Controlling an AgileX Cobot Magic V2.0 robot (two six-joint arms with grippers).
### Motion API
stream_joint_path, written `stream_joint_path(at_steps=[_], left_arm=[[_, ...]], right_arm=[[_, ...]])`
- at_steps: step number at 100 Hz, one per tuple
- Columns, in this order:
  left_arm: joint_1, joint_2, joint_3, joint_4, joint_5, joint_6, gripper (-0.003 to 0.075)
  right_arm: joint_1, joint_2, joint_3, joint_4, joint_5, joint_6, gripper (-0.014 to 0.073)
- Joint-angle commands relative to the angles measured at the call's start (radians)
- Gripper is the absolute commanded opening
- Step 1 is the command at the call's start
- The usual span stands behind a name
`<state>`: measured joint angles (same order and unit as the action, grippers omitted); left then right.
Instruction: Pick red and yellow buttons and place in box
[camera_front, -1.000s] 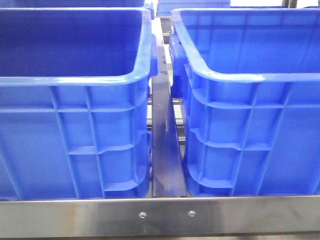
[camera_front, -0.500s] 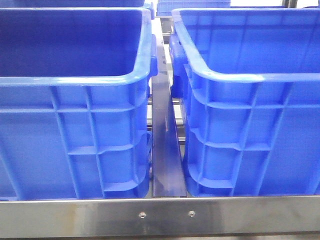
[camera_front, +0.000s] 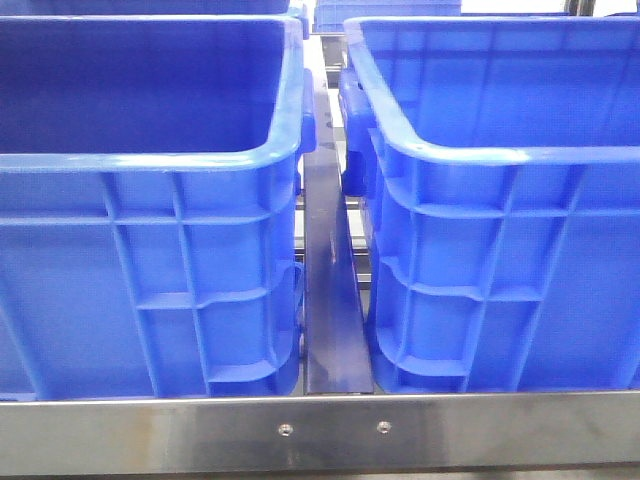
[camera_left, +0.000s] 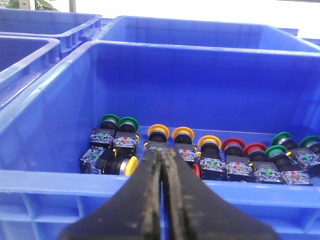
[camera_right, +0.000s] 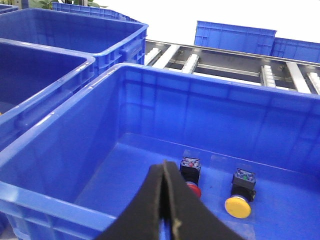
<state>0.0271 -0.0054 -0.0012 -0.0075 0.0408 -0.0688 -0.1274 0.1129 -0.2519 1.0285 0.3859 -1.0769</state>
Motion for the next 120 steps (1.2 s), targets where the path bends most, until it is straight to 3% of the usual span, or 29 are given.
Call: stream_joint_path(at_steps=[1, 75, 102, 111, 120], left_arm=[[0.001, -0.031, 0.019, -0.006, -0.076, -0.011, -0.002], [0.001, -0.031, 0.019, -0.006, -0.076, -0.011, -0.002], [0.001, -0.031, 0.019, -0.006, -0.076, -0.011, -0.002], [0.001, -0.031, 0.019, -0.006, -0.076, -0.011, -0.002], [0.001, -0.031, 0.019, -0.006, -0.076, -0.011, -0.002]], right_arm=[[-0.004, 0.014, -0.027, 0.025, -0.035, -0.01, -0.0103], [-0.004, 0.014, -0.027, 0.025, -0.038, -0.01, -0.0103], [-0.002, 0.014, -0.024, 0.025, -0.117, -0.007, -0.0103], [-0.002, 0.014, -0.024, -0.027, -0.178, 0.081, -0.0103], [-0.001, 0.014, -0.024, -0.246, -0.205, 0.28, -0.0103]])
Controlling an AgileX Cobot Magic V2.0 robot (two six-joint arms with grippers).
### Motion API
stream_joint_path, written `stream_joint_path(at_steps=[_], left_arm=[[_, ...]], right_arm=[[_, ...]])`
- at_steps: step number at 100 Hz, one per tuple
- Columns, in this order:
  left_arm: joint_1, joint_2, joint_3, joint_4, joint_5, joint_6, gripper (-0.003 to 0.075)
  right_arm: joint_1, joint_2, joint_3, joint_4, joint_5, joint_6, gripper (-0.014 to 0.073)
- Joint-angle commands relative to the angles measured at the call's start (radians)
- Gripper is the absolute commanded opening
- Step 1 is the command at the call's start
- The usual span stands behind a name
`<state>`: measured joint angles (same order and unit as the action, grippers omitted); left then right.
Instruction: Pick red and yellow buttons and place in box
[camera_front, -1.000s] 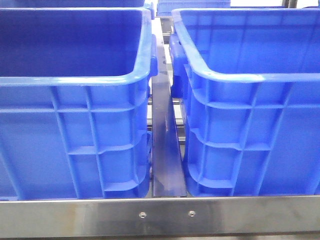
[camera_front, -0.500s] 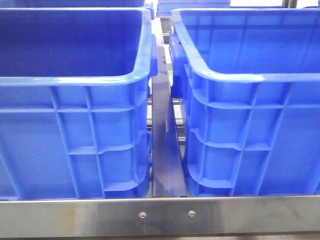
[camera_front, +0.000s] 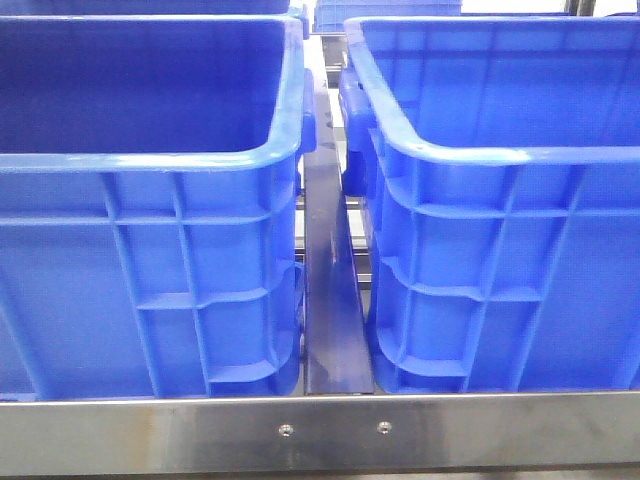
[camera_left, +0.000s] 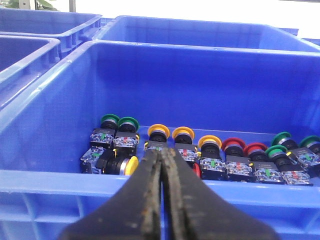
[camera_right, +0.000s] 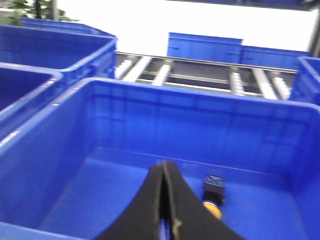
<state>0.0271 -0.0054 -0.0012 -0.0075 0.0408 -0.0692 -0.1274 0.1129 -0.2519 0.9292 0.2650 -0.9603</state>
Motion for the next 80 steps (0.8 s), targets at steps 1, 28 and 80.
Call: stream_joint_path(at_steps=[1, 28, 80], left_arm=[[0.001, -0.031, 0.019, -0.006, -0.076, -0.01, -0.002], [0.001, -0.031, 0.019, -0.006, -0.076, -0.01, -0.002], [0.001, -0.031, 0.019, -0.006, -0.076, -0.01, -0.002]], right_arm=[[-0.001, 0.014, -0.024, -0.187, -0.085, 0.183, -0.0103], [0.081, 0.01, 0.074, -0.795, -0.307, 0.834, -0.0103], [0.094, -0.144, 0.287, -0.984, -0.333, 1.023, -0.0103]])
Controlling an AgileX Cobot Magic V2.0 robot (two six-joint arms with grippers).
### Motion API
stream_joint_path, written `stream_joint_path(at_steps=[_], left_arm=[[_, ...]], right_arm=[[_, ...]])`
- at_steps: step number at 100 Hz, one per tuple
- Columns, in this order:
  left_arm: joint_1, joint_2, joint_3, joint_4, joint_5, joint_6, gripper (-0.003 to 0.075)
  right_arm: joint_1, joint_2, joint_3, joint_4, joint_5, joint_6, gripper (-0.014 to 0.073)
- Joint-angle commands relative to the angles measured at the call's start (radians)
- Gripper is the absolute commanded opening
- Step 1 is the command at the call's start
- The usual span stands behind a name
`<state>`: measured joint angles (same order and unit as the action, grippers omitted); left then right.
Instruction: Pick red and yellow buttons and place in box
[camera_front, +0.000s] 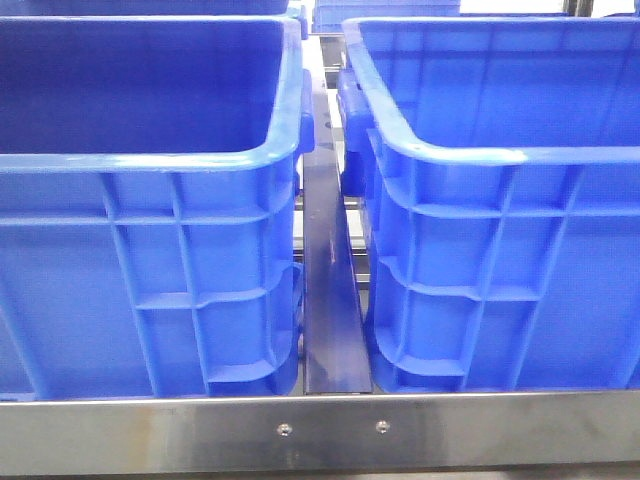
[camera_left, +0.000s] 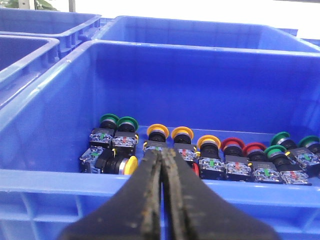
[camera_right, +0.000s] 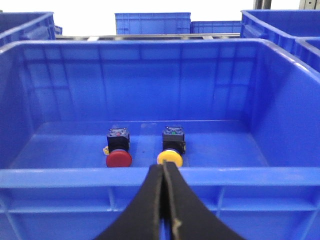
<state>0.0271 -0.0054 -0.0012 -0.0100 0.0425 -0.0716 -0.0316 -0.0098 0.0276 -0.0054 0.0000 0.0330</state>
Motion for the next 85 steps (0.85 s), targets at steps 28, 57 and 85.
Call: stream_joint_path(at_steps=[28, 57, 85], left_arm=[[0.001, -0.031, 0.019, -0.003, -0.078, -0.008, -0.002], [0.001, -0.031, 0.019, -0.003, -0.078, -0.008, -0.002], [0.001, -0.031, 0.019, -0.003, -0.078, -0.008, -0.002]], right_arm=[[-0.002, -0.022, 0.007, -0.05, -0.056, 0.029, -0.0103], [-0.002, -0.022, 0.007, -0.05, -0.056, 0.029, -0.0103], [-0.002, -0.022, 0.007, -0.05, -0.056, 0.029, -0.0103]])
